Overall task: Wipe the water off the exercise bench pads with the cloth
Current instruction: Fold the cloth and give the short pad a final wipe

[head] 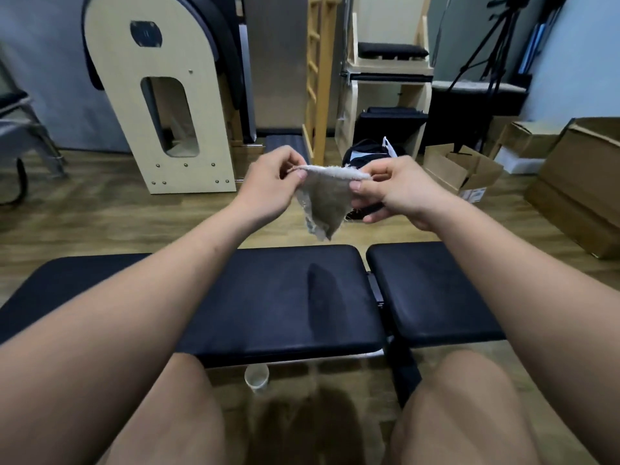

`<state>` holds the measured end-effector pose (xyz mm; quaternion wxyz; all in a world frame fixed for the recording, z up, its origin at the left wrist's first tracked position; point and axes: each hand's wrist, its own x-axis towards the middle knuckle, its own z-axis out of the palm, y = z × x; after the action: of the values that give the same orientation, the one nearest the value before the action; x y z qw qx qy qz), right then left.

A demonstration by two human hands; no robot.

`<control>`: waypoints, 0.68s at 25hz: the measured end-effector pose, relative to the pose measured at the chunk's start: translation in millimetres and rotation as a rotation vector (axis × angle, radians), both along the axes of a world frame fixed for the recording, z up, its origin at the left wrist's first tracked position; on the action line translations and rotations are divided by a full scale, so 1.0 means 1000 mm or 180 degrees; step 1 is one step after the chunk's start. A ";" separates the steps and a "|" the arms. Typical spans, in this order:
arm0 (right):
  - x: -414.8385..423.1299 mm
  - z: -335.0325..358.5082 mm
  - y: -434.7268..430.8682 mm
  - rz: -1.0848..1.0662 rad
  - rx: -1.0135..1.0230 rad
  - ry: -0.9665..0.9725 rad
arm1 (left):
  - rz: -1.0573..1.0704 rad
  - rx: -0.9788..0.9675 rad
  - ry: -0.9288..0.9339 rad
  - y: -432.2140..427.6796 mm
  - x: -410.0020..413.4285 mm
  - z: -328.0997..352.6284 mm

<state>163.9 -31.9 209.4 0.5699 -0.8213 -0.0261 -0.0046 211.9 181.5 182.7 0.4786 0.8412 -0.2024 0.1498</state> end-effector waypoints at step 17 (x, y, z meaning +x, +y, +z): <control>-0.060 -0.106 0.015 0.0056 -0.0263 0.0098 | 0.0077 -0.0381 0.0713 0.007 -0.079 -0.110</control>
<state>104.3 -16.6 103.6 0.5358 -0.8439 -0.0246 0.0142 133.2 188.2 72.8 0.5457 0.8249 -0.1283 0.0725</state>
